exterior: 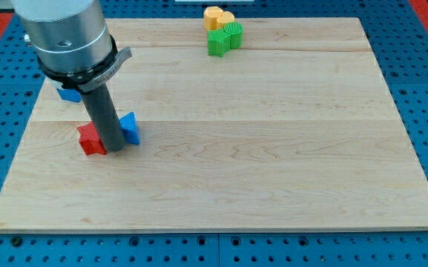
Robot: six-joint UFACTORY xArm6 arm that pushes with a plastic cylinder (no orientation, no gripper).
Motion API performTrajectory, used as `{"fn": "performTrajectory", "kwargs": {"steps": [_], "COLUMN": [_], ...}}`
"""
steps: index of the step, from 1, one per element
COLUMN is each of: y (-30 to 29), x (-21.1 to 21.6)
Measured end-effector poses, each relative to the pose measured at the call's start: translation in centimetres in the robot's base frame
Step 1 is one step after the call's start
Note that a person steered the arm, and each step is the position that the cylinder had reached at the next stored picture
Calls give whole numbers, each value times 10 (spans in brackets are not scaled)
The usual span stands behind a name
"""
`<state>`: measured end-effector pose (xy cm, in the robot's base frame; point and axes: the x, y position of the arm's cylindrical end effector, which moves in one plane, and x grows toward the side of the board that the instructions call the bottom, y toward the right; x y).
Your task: Push the blue triangle towards the top of the red star
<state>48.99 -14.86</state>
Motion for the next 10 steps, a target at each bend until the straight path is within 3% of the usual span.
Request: {"fn": "performTrajectory", "kwargs": {"steps": [6, 8, 9, 10], "y": [14, 60, 42, 44], "x": [18, -9, -40, -26]}}
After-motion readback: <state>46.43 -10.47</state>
